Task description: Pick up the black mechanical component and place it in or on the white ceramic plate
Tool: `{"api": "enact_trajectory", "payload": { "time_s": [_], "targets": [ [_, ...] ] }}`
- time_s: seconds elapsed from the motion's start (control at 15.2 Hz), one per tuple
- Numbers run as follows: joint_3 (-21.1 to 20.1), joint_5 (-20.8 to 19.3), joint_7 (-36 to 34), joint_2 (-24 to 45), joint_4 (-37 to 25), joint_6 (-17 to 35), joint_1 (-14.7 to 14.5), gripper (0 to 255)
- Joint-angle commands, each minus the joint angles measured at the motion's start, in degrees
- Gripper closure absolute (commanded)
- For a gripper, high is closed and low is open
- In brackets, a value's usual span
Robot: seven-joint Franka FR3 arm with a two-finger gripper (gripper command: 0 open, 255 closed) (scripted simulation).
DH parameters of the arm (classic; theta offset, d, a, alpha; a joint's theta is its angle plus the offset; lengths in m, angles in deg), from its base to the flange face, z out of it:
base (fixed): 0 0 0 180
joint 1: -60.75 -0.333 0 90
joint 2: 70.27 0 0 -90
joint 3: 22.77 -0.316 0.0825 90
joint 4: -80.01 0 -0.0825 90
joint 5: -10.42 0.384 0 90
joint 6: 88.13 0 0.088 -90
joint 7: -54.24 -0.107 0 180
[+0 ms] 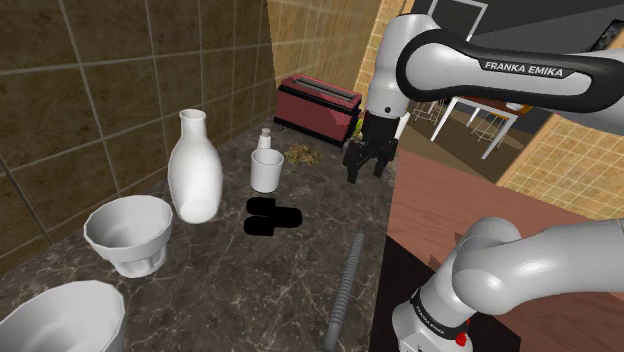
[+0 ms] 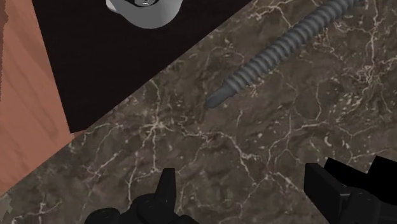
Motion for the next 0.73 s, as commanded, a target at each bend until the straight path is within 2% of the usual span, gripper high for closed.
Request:
{"api": "enact_trajectory", "payload": {
  "time_s": [0.0, 0.33, 0.66],
  "targets": [
    [-2.2, 1.3, -2.7, 1.8, 0.2, 3.0, -0.7, 0],
    [-7.6, 3.4, -9.3, 9.2, -2.1, 10.3, -1.9, 0],
    [-12.7, 3.3, -16.2, 18.1, -6.5, 17.0, -2.5, 0]
  ]
}}
